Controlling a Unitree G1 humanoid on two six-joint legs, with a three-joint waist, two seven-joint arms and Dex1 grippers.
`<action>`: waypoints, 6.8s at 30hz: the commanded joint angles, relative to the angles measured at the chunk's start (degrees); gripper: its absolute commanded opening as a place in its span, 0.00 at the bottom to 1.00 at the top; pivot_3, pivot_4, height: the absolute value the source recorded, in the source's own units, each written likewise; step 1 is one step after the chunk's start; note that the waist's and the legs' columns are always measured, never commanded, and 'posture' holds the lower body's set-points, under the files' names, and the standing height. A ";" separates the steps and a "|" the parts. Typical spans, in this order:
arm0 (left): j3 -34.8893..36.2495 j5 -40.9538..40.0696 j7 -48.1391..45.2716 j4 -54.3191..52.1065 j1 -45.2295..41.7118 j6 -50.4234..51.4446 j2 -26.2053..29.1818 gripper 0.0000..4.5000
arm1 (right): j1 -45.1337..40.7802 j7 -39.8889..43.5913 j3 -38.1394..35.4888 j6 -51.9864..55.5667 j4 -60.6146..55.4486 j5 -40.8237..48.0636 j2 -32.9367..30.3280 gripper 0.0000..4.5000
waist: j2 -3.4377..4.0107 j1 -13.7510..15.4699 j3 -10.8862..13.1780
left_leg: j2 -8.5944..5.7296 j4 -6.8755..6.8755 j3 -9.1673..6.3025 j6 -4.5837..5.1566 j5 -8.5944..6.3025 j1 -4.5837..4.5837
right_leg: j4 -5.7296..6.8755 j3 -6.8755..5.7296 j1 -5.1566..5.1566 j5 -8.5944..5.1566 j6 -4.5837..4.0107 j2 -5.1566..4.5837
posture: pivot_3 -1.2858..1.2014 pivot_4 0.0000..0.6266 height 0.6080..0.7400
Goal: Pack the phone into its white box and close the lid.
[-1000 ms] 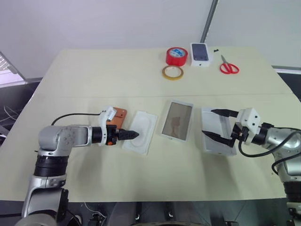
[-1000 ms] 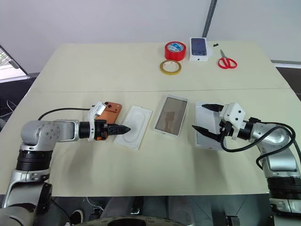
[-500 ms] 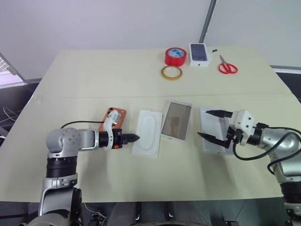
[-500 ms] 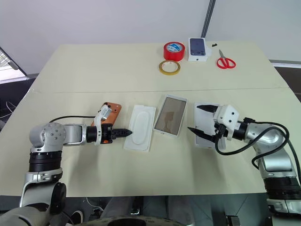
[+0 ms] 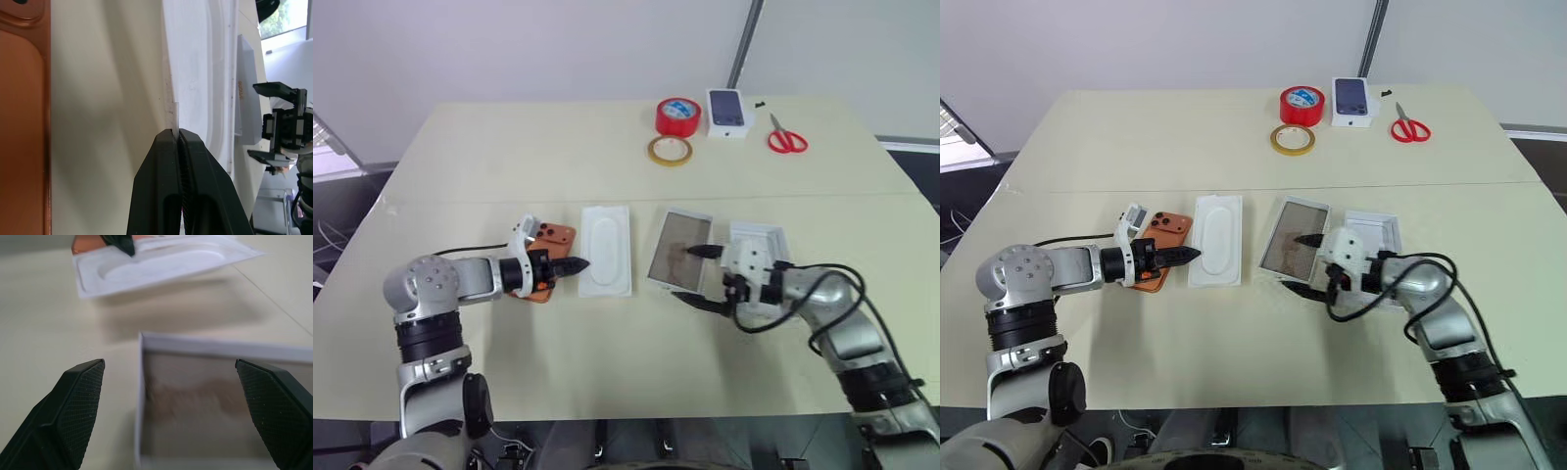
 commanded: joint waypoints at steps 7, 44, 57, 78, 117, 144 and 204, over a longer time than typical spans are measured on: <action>-4.38 0.83 -0.01 -9.07 2.56 -9.51 0.75 0.00 | -2.22 1.05 6.23 -1.75 2.86 -8.46 -1.67 0.22 | -0.05 0.02 0.03 | -0.04 0.02 -0.01 -0.03 0.02 -0.16 | 0.01 0.00 -0.14 0.00 0.00 -0.02 | 0.52 0.24 1.00; -0.89 -1.09 13.34 -10.80 0.72 -0.91 -17.54 0.58 | 2.69 3.75 -7.73 -4.55 0.03 -0.59 -8.18 0.90 | -0.37 0.86 0.22 | -0.08 0.10 -0.05 -0.12 0.08 -0.35 | 0.22 0.00 -0.36 0.00 0.00 0.02 | 0.52 0.24 1.00; -3.35 -2.59 8.98 -14.54 0.47 -11.88 -11.87 0.93 | -5.86 -2.74 -6.21 -2.92 1.96 -0.24 0.89 0.47 | -0.39 1.03 0.24 | -0.08 0.11 -0.06 -0.19 0.12 -0.41 | 0.25 0.00 -0.44 0.00 0.00 0.03 | 0.52 0.24 1.00; -11.67 15.64 -10.08 -8.17 13.32 -51.31 13.81 0.93 | -8.73 1.41 12.37 -9.07 4.47 -13.77 5.54 0.01 | -0.42 0.41 0.25 | -0.08 0.10 -0.03 -0.16 0.12 -0.73 | 0.38 0.03 -0.87 0.01 -0.05 -0.03 | 0.52 0.24 1.00; -8.95 9.56 -22.08 11.78 4.71 -34.89 26.16 0.93 | -19.63 -6.02 10.48 -9.87 18.61 -18.46 11.86 0.01 | -0.55 -0.84 0.23 | -0.07 0.10 -0.03 -0.18 0.14 -0.70 | 0.66 0.01 -1.02 0.01 -0.05 0.00 | 0.52 0.24 1.00; -11.45 9.42 -30.60 23.25 -1.52 -30.21 28.92 0.93 | -29.46 -9.44 10.04 1.57 14.84 -16.78 21.83 0.01 | -0.55 -0.60 0.23 | -0.07 0.10 -0.03 -0.23 0.17 -0.74 | 0.72 0.01 -1.09 0.01 -0.04 0.00 | 0.52 0.24 1.00; -19.41 15.27 -41.20 33.92 -4.80 -20.76 21.25 0.22 | -33.96 -10.42 23.90 7.22 33.41 -27.90 31.13 0.00 | -0.02 -1.18 -0.87 | -0.31 0.12 -0.11 -0.12 0.11 -0.53 | 1.16 0.05 -1.07 0.01 -0.05 -0.14 | 0.52 0.24 1.00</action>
